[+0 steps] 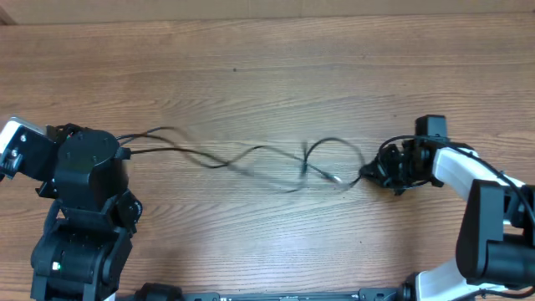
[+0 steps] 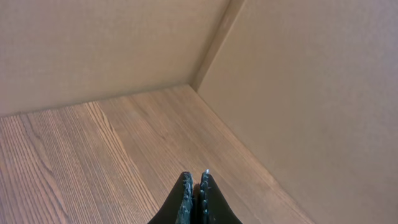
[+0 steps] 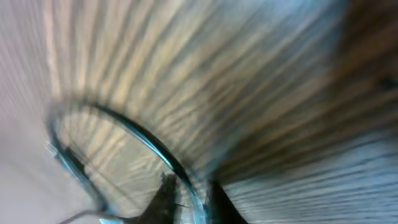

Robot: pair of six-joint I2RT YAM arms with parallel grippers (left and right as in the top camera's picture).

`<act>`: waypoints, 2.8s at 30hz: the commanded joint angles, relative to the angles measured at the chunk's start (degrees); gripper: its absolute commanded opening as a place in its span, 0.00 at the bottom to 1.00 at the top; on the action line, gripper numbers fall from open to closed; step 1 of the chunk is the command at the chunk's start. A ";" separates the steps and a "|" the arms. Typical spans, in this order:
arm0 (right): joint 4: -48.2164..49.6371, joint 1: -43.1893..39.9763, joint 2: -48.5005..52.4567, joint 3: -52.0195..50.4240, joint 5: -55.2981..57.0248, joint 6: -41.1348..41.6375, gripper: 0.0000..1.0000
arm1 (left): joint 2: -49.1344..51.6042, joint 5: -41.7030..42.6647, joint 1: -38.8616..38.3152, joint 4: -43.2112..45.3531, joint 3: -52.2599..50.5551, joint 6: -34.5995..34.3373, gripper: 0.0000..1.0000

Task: Untangle cables

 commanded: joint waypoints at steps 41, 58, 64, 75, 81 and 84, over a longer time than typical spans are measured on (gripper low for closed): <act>9.62 10.91 0.09 -0.35 -41.46 -30.84 1.00 | 29.05 96.21 0.33 -1.44 1.70 57.05 0.04; 24.55 24.37 0.09 -0.31 -42.45 -19.69 1.00 | 29.05 71.97 0.33 7.63 1.70 -0.50 0.04; 33.09 27.10 0.09 -0.31 -42.45 -12.59 1.00 | 29.05 71.97 0.33 7.56 1.70 -10.49 0.04; 37.88 28.59 0.09 -0.31 -35.26 -4.17 1.00 | 29.05 72.30 0.33 7.56 1.70 -24.72 0.04; 38.07 28.59 0.09 -0.31 -29.55 5.73 1.00 | 29.05 75.49 0.33 7.58 1.70 -33.75 0.04; 38.29 28.74 0.09 -0.31 -28.61 14.45 1.00 | 29.05 75.54 0.31 7.56 1.70 -36.44 0.04</act>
